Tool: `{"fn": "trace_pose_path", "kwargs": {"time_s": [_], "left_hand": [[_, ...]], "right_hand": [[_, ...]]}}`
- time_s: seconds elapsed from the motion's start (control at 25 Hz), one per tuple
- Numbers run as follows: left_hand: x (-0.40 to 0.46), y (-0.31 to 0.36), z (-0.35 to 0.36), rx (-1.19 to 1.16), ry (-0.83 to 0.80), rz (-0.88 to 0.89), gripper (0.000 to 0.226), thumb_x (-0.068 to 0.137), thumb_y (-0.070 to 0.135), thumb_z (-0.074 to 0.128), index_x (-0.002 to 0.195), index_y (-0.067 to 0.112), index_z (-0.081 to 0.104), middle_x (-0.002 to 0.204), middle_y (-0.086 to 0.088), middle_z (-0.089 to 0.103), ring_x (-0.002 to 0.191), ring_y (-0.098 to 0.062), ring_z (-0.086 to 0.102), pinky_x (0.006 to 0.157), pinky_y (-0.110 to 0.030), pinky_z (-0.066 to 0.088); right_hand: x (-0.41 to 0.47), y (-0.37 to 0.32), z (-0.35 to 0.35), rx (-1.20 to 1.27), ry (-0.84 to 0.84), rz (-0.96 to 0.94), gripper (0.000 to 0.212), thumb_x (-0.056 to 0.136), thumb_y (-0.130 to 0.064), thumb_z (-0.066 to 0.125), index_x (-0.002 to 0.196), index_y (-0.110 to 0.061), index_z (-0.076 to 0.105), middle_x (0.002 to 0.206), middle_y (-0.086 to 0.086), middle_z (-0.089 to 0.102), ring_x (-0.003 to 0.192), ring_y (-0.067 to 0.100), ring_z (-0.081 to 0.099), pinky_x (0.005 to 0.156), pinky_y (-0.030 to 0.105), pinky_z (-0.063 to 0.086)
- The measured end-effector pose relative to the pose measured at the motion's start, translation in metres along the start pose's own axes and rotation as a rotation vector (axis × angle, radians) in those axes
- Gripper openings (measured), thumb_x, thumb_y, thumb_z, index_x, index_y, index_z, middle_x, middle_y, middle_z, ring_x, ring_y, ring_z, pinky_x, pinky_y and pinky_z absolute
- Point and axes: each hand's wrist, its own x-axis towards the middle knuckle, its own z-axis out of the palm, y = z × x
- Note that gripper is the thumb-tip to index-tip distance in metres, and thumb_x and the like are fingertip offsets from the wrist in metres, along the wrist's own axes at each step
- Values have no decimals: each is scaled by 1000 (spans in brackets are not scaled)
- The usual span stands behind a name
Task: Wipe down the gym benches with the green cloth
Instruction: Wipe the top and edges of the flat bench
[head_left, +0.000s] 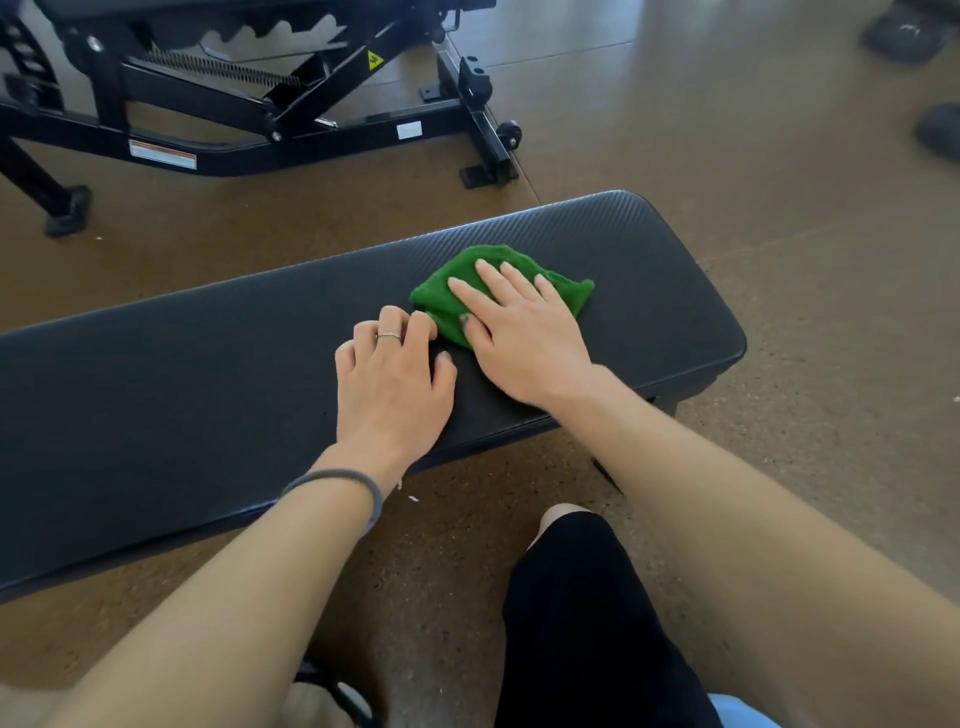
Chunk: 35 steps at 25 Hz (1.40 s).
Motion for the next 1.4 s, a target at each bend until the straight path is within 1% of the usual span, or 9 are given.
{"fn": "trace_pose_path", "kwargs": {"time_s": [0.16, 0.28, 0.44, 0.6, 0.68, 0.88, 1.04, 1.24, 1.4], "left_hand": [[-4, 6, 10, 10, 89, -11, 14, 99, 34, 42, 103, 23, 51, 117, 0, 49, 113, -27, 46, 98, -46, 39], [-1, 3, 10, 10, 97, -10, 13, 99, 33, 45, 104, 23, 52, 117, 0, 49, 113, -27, 46, 99, -45, 39], [0, 3, 9, -8, 91, -13, 11, 99, 32, 46, 103, 24, 52, 116, 1, 49, 115, -26, 46, 101, -43, 38], [-4, 7, 9, 10, 109, -32, 12, 100, 30, 47, 102, 19, 52, 113, -3, 52, 114, -28, 49, 103, -46, 40], [-4, 6, 9, 0, 103, -42, 12, 99, 30, 48, 100, 18, 52, 111, -2, 52, 112, -28, 50, 102, -46, 40], [-5, 7, 7, -30, 94, -41, 10, 98, 29, 48, 96, 20, 52, 115, -1, 53, 114, -27, 49, 104, -45, 40], [-3, 10, 6, -26, 84, -47, 12, 98, 30, 45, 96, 20, 52, 115, -1, 53, 114, -27, 48, 102, -46, 40], [-3, 11, 6, 2, 72, -45, 12, 98, 30, 47, 98, 19, 52, 116, -3, 53, 115, -27, 48, 101, -46, 41], [0, 10, 5, -3, 63, -49, 12, 98, 29, 47, 98, 19, 52, 117, -4, 53, 116, -28, 48, 103, -48, 41]], "right_hand": [[-68, 5, 3, -44, 30, 10, 52, 110, -42, 26, 161, -35, 26, 170, 2, 23, 158, 25, 18, 128, 50, 17], [-6, 21, -5, -50, 8, -37, 52, 109, -43, 25, 160, -36, 30, 170, 1, 24, 157, 24, 19, 127, 50, 15], [55, 11, 2, -51, 48, 117, 52, 108, -39, 28, 159, -35, 34, 170, 1, 25, 157, 25, 20, 126, 51, 13], [21, -17, 8, -55, 30, -204, 51, 105, -38, 32, 155, -33, 41, 166, -1, 34, 154, 24, 27, 125, 50, 18], [39, -7, -2, -14, -14, -272, 48, 107, -41, 32, 153, -35, 43, 165, 0, 36, 153, 23, 29, 125, 50, 19], [98, 106, -21, -100, 62, 60, 56, 102, -46, 22, 151, -33, 46, 152, 6, 49, 145, 27, 38, 116, 48, 29], [82, 92, -25, -7, 19, 288, 52, 107, -44, 24, 159, -39, 29, 168, 6, 26, 156, 28, 17, 125, 56, 10], [-40, 59, -17, -46, 8, 157, 52, 108, -46, 23, 160, -44, 22, 171, 3, 19, 158, 26, 14, 126, 57, 10], [35, 92, -24, -28, -8, 173, 51, 108, -46, 21, 159, -45, 26, 172, 2, 18, 158, 24, 12, 127, 54, 7]]}}
